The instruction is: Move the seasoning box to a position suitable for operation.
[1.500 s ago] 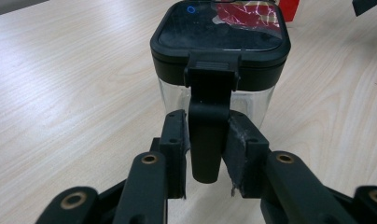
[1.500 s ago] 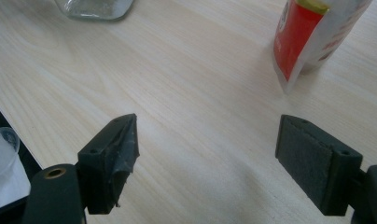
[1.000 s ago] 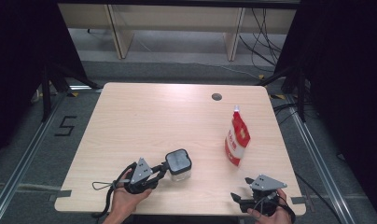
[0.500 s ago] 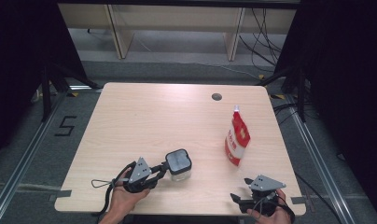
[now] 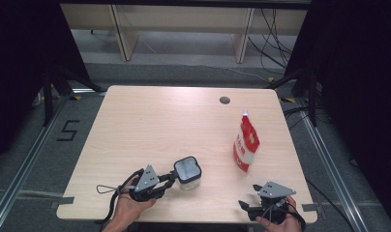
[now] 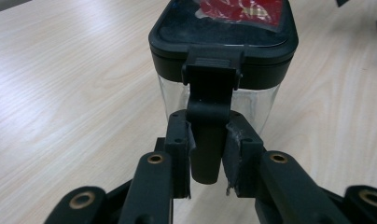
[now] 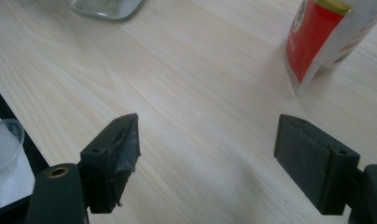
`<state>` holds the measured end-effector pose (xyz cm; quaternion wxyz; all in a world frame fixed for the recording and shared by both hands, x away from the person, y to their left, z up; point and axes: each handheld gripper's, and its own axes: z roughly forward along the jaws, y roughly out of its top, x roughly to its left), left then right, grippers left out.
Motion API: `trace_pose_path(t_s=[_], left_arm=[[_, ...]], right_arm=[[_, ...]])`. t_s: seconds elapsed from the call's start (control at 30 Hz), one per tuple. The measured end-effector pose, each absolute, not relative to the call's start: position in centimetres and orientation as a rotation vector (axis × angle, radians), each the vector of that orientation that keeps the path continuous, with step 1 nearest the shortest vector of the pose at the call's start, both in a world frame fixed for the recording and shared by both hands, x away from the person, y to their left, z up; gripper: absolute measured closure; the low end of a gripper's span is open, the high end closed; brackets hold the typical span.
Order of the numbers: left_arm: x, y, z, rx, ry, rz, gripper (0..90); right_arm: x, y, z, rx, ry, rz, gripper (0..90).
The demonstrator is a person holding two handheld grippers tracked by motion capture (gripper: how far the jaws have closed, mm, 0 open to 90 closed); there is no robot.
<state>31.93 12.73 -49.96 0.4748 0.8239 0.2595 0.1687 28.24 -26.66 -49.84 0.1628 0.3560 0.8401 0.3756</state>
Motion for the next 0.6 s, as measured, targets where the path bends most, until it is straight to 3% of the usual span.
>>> trace_pose_path(t_s=[0.6], left_arm=[[31.1, 11.4, -49.9, 2.059, 0.461, 0.303, 72.7]], right_arm=[[28.1, -26.6, -49.8, 1.016, 2.402, 1.068, 23.5]])
